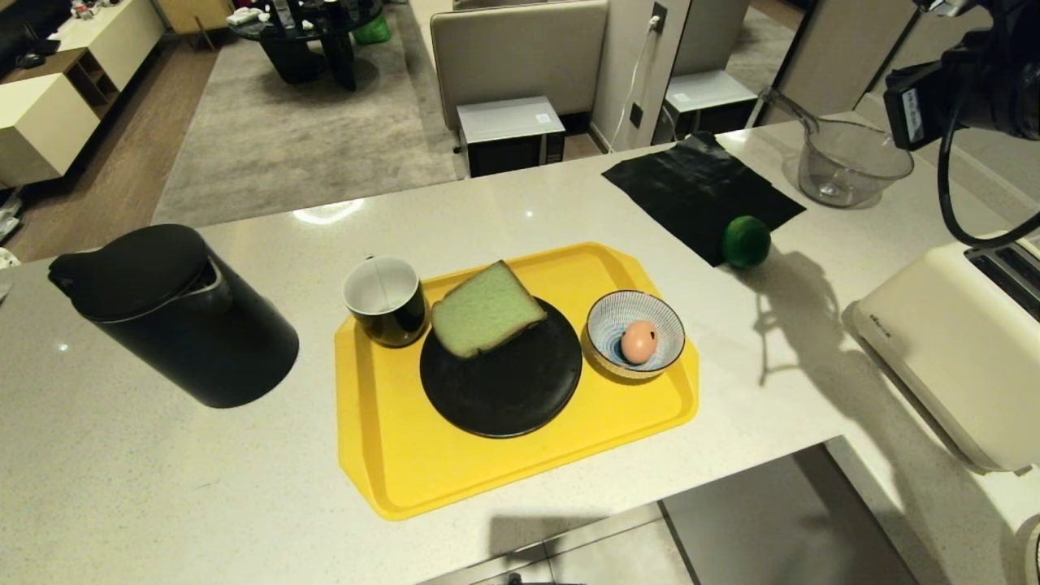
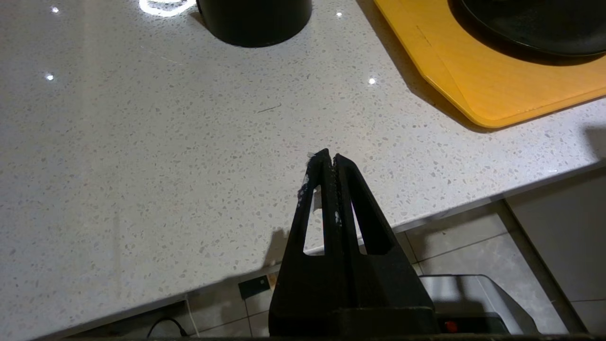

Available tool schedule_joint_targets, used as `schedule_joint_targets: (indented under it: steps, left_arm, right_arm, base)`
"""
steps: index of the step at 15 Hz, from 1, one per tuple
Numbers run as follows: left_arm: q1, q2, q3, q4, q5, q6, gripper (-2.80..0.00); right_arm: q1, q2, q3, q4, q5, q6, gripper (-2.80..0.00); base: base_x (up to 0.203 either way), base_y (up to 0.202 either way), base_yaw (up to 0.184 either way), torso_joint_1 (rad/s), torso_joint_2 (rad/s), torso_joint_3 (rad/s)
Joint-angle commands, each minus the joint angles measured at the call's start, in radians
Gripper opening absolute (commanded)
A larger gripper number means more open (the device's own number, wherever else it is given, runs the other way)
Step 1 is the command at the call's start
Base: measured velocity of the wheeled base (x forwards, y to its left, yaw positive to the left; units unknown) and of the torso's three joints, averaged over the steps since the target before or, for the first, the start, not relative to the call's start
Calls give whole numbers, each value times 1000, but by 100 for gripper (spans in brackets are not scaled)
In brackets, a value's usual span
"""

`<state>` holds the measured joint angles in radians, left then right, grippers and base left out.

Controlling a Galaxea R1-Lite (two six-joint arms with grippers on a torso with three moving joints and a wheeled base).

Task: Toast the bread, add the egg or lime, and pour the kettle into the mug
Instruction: Put the fruit on a plate

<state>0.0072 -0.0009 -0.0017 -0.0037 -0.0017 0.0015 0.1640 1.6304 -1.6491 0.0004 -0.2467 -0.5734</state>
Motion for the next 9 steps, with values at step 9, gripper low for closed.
schedule_joint_targets:
  steps: [9]
  left_arm:
    - [0, -1, 0, -1, 0, 0, -280]
  right_arm:
    - [168, 30, 14, -10, -1, 111, -280]
  base:
    - [0, 0, 0, 0, 0, 0]
